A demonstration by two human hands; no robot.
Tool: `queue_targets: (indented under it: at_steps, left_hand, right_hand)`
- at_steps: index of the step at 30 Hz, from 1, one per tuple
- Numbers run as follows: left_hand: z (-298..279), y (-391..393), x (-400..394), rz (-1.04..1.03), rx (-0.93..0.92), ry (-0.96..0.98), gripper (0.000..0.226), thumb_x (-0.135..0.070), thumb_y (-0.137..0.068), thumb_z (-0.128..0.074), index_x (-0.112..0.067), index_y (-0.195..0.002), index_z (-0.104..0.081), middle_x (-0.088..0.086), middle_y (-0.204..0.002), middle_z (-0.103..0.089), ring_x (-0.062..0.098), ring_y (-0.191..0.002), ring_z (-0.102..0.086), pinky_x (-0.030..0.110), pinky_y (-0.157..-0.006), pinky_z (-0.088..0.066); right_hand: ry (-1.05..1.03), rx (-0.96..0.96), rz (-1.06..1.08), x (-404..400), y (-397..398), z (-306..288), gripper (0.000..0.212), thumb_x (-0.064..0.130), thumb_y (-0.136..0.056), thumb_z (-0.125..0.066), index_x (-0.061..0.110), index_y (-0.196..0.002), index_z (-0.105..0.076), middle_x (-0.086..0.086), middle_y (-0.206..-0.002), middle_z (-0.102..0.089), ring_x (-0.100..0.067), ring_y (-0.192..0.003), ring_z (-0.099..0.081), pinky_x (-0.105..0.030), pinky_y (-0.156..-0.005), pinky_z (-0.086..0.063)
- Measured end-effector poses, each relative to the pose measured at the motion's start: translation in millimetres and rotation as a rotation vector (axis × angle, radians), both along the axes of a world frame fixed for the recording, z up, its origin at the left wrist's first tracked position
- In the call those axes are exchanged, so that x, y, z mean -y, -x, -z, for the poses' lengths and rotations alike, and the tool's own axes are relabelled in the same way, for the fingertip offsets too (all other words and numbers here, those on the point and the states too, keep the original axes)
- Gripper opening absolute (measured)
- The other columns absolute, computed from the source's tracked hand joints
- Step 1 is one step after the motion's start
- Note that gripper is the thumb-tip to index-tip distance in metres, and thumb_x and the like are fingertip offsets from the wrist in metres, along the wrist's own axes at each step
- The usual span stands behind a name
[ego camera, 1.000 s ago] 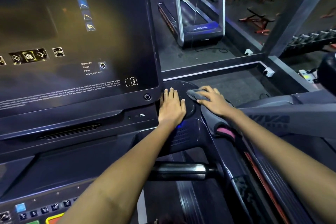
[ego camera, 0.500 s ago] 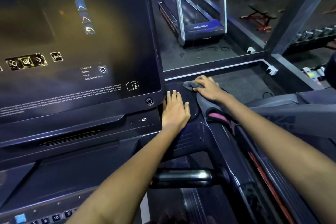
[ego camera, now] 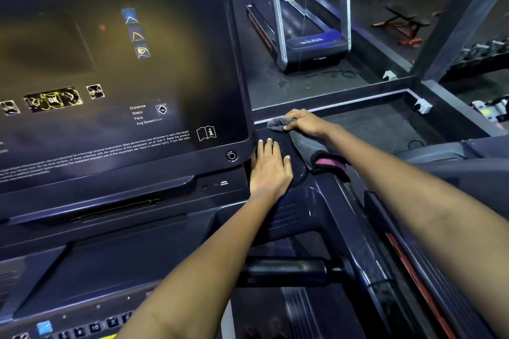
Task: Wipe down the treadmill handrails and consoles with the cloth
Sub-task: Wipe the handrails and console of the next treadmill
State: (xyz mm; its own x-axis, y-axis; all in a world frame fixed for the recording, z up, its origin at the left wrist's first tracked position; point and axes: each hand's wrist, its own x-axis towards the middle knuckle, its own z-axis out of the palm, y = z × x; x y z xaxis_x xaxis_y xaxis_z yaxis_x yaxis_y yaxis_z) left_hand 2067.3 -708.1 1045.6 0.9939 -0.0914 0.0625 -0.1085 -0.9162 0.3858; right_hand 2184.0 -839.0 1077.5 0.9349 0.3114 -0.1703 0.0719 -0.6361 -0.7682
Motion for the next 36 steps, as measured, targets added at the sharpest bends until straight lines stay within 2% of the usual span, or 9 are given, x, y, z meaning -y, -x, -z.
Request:
queue_targets:
  at_steps: [3, 5, 9, 11, 14, 25, 32, 34, 36]
  left_hand:
    - [0, 0, 0, 0.001, 0.003, -0.011, 0.053, -0.031, -0.1, -0.031, -0.005, -0.146, -0.027, 0.01, -0.155, -0.022, 0.024, -0.145, -0.009, 0.036, -0.117, -0.005]
    - [-1, 0, 0, 0.003, 0.001, -0.006, 0.053, -0.031, -0.1, -0.031, -0.004, -0.145, -0.027, 0.01, -0.155, -0.023, 0.025, -0.145, -0.009, 0.037, -0.117, -0.005]
    - [0, 0, 1, 0.006, 0.011, -0.022, 0.053, -0.031, -0.099, -0.032, -0.003, -0.145, -0.028, 0.011, -0.154, -0.024, 0.026, -0.145, -0.011, 0.038, -0.116, -0.006]
    - [0, 0, 0, 0.007, 0.015, -0.039, 0.053, -0.03, -0.099, -0.032, -0.003, -0.145, -0.028, 0.011, -0.154, -0.025, 0.026, -0.144, -0.012, 0.038, -0.116, -0.006]
    - [1, 0, 1, 0.011, 0.025, -0.061, 0.052, -0.029, -0.099, -0.033, -0.003, -0.144, -0.029, 0.012, -0.153, -0.026, 0.027, -0.144, -0.014, 0.04, -0.117, -0.007]
    - [-4, -5, -2, 0.081, -0.017, -0.17, 0.047, -0.028, -0.099, -0.033, -0.002, -0.138, -0.037, 0.013, -0.148, -0.032, 0.031, -0.138, -0.023, 0.042, -0.114, -0.015]
    - [-29, 5, -27, 0.406, 0.058, -0.665, 0.044, -0.026, -0.101, -0.03, 0.001, -0.133, -0.043, 0.017, -0.138, -0.046, 0.031, -0.139, -0.024, 0.038, -0.114, -0.015]
    - [-29, 21, -41, 0.552, 0.128, -0.703, 0.043, -0.024, -0.099, -0.033, -0.001, -0.133, -0.045, 0.015, -0.139, -0.047, 0.029, -0.142, -0.023, 0.036, -0.116, -0.012]
    - [-30, 42, -58, 0.676, 0.241, -0.672, 0.041, -0.02, -0.091, -0.036, -0.003, -0.119, -0.061, 0.012, -0.124, -0.06, 0.028, -0.132, -0.043, 0.035, -0.112, -0.028]
  right_hand:
    - [-0.026, 0.017, 0.05, 12, 12, 4, 0.012, -0.004, -0.08, -0.06, 0.007, -0.077, -0.064, -0.014, -0.093, -0.054, -0.022, -0.092, -0.048, -0.024, -0.077, -0.034]
    - [-0.027, 0.031, 0.109, 23, 21, 11, 0.015, -0.005, -0.078, -0.062, -0.01, -0.092, -0.064, -0.022, -0.096, -0.056, -0.03, -0.093, -0.05, -0.023, -0.074, -0.032]
    - [-0.02, 0.071, 0.164, 39, 45, 23, 0.033, -0.002, -0.076, -0.067, 0.0, -0.11, -0.066, -0.013, -0.116, -0.055, -0.021, -0.108, -0.049, -0.005, -0.086, -0.032]
    - [0.022, 0.105, 0.16, 43, 56, 31, 0.036, 0.004, -0.076, -0.069, 0.008, -0.112, -0.067, -0.004, -0.115, -0.053, -0.027, -0.117, -0.046, -0.027, -0.106, -0.03]
    - [0.083, 0.134, 0.169, 49, 84, 33, 0.035, 0.012, -0.078, -0.069, 0.016, -0.112, -0.068, 0.01, -0.113, -0.047, -0.025, -0.12, -0.04, -0.049, -0.109, -0.025]
    - [0.454, 0.261, 0.004, 52, 170, 18, 0.034, 0.028, -0.09, -0.056, 0.032, -0.124, -0.059, 0.003, -0.136, -0.04, -0.024, -0.122, -0.034, -0.042, -0.099, -0.03]
    - [0.662, 0.328, -0.09, 44, 175, 8, 0.036, 0.033, -0.094, -0.048, 0.03, -0.13, -0.053, -0.001, -0.136, -0.037, -0.024, -0.121, -0.033, -0.043, -0.097, -0.032]
    - [0.689, 0.354, -0.101, 43, 175, 8, 0.035, 0.033, -0.094, -0.048, 0.029, -0.129, -0.053, -0.001, -0.136, -0.038, -0.024, -0.12, -0.034, -0.043, -0.097, -0.033]
    - [0.699, 0.389, -0.101, 40, 177, 10, 0.036, 0.032, -0.094, -0.048, 0.031, -0.13, -0.053, -0.001, -0.134, -0.039, -0.024, -0.118, -0.035, -0.042, -0.095, -0.033]
